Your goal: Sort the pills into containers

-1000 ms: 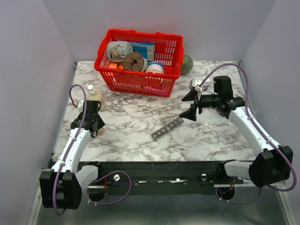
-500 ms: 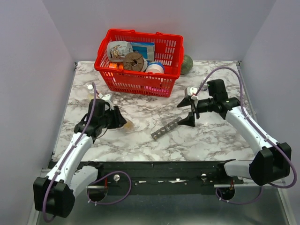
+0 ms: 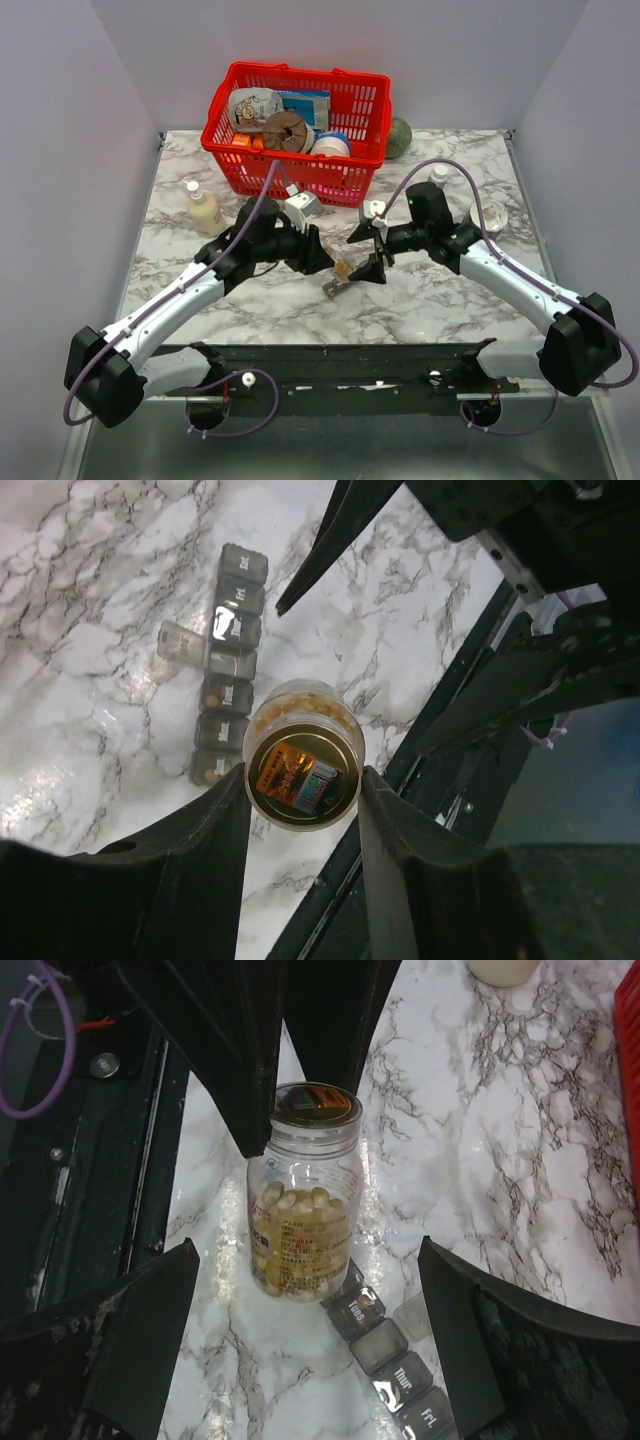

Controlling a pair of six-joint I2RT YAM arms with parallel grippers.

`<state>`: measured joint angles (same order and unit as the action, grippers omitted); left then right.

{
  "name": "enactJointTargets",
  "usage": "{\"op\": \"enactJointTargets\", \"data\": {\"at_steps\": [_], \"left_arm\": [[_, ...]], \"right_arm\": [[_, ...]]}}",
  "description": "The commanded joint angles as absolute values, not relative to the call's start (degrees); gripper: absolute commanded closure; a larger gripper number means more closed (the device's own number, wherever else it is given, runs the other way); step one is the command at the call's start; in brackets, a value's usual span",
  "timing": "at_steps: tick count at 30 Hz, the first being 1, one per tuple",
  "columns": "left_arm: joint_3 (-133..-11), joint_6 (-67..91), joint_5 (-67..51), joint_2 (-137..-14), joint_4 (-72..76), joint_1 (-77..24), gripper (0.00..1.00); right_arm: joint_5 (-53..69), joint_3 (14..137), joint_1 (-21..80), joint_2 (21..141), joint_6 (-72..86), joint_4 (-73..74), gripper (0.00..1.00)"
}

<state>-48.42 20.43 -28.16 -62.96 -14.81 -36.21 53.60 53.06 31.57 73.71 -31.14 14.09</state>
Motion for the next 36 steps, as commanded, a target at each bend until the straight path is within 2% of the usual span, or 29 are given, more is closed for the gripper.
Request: {"op": "enactJointTargets", "data": {"at_steps": [1,11,14,17,18,20,21,23,24,26,27,29,30,36], "left_arm": [[-52.55,19.51,-30.15,-65.21,-11.60,-37.62,1.00],[-52.38,24.34,-30.32,-65.39,-5.10,-38.14,1.00],[-51.59,25.75,-30.76,-65.22,-3.34,-38.41,1.00],[-51.07,26.63,-30.59,-65.39,-2.64,-38.58,1.00],[-50.98,26.54,-30.50,-65.30,-2.64,-38.58,1.00],[-50.80,26.72,-29.98,-65.13,-2.90,-38.58,1.00],[-50.89,26.81,-29.45,-64.78,-2.90,-38.58,1.00],[-51.06,27.24,-28.92,-64.43,-3.60,-38.58,0.90],[-51.33,27.42,-27.96,-64.16,-4.04,-38.58,0.72],[-51.77,27.60,-27.60,-63.55,-5.36,-38.50,0.49],[-51.85,27.42,-27.51,-62.59,-5.71,-38.50,0.24],[-51.68,26.55,-27.95,-61.44,-5.98,-38.32,0.08],[-51.51,26.37,-27.86,-60.22,-6.06,-38.15,0.01],[-51.07,24.35,-31.10,-59.23,-7.03,-37.71,0.01]], "right_arm": [[54.48,52.82,32.43,76.02,-25.93,10.45,0.00],[55.99,54.67,34.01,79.37,-24.08,11.60,0.01],[57.03,54.84,34.10,78.93,-22.85,10.81,0.14],[58.26,54.84,34.01,78.49,-21.18,9.85,0.34],[58.62,54.93,34.10,78.49,-20.66,9.76,0.45],[59.15,55.02,34.01,78.49,-20.39,9.76,0.59],[59.15,55.19,34.01,78.49,-20.22,9.76,0.69],[59.41,55.37,34.01,78.49,-20.04,9.84,0.77],[59.68,55.37,34.01,78.49,-20.04,10.10,0.83],[60.90,55.81,34.01,78.22,-20.47,10.63,0.85],[61.26,55.98,34.01,78.14,-21.70,11.94,0.87],[62.92,56.60,34.01,78.05,-23.98,14.14,0.88],[63.45,57.30,33.93,78.05,-26.69,16.59,0.88],[68.29,59.41,33.93,79.54,-33.22,23.72,0.88]]}}
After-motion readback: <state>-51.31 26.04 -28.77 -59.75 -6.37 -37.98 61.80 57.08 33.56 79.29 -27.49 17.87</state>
